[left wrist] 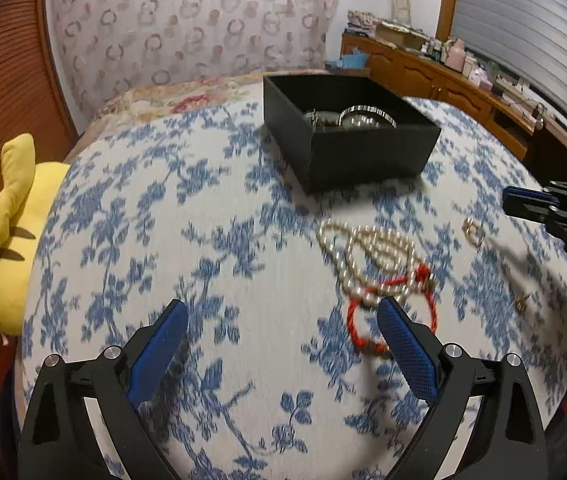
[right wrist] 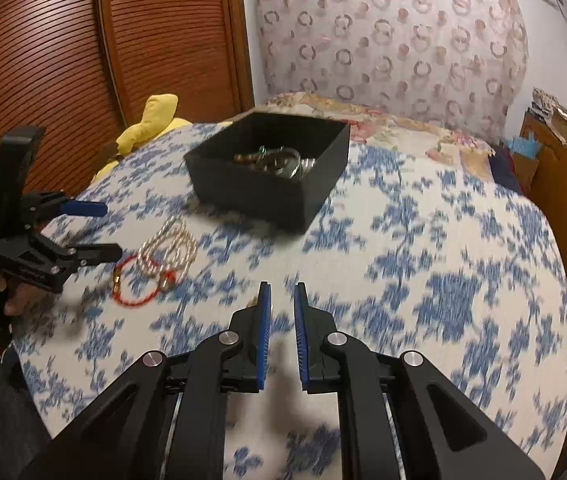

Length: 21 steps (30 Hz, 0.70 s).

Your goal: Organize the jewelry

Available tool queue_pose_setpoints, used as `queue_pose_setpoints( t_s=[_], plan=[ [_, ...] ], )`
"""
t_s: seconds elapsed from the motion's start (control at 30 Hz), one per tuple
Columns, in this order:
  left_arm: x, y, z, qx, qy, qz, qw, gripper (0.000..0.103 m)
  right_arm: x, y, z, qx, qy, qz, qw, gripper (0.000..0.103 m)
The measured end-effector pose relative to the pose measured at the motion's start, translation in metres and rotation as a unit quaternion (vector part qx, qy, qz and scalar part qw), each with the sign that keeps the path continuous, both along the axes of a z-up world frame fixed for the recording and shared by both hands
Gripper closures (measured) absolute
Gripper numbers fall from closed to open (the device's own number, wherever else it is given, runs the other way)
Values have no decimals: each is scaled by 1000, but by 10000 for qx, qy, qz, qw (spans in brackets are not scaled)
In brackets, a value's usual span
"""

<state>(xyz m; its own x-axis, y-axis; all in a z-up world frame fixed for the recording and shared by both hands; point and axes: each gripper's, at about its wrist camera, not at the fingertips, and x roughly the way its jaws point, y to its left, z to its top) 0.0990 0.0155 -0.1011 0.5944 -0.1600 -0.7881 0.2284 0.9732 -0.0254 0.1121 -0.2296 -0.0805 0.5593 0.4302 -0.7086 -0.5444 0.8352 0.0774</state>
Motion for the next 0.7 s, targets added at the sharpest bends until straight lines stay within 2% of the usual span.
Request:
queue_pose_setpoints(
  t_s=[0.1,0.23,0.37,0.4,0.43,0.5,0.7],
  plan=[
    [-2,3,-6,43,62,56,10000,9,-14,0,-4,-14,58,61,10000,90],
    [-4,8,-9,-143,37,135,9998,8,-33,1,-8,-43,115,198,9997,90],
    [-6,8,-10,-143,-43,126,9998,7,-49,2,-13,-107,191,340,9992,90],
    [-6,8,-10,-148,-42,126,9998,7,-52,2,-14,-135,192,361,9991,87],
    [-6,8,-10,-141,-43,127,9998,7,-56,2,-15,-145,199,383,9990,78],
    [-6,8,-9,-150,-42,126,9998,7,-61,2,-15,-127,200,423,9988,70],
    [-7,8,-9,-155,-42,134,9998,7,-68,11,-18,-284,165,583,9978,70]
  ],
)
